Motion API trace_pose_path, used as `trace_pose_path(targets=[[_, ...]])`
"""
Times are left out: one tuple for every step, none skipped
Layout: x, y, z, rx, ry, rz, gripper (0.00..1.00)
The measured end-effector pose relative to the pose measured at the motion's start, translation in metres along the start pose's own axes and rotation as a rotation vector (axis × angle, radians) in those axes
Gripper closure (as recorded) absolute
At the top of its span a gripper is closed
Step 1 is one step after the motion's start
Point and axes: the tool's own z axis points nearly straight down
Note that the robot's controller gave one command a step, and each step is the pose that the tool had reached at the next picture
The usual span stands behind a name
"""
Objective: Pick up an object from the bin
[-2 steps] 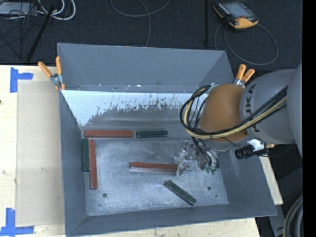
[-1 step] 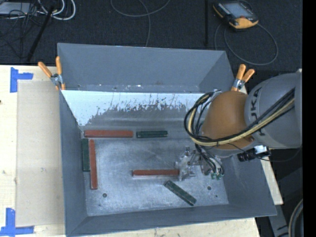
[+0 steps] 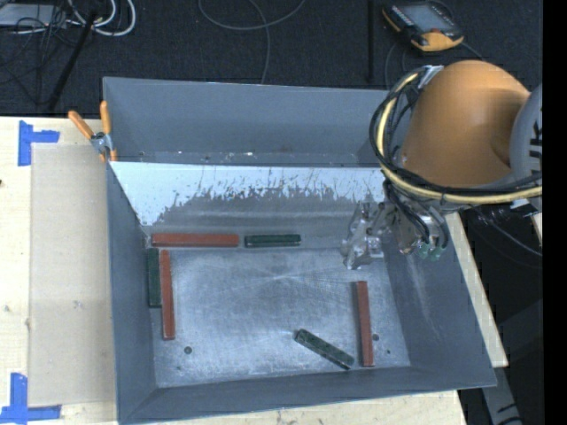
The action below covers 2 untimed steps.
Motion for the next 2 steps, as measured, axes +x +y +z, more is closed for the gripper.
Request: trace_pose_path(targets=[[0.0018, -0.0002, 0.0039, 0.001, 0.008, -0.001, 0.00], [0.0018, -0.0002, 0.0040, 0.001, 0.008, -0.002, 0.00]])
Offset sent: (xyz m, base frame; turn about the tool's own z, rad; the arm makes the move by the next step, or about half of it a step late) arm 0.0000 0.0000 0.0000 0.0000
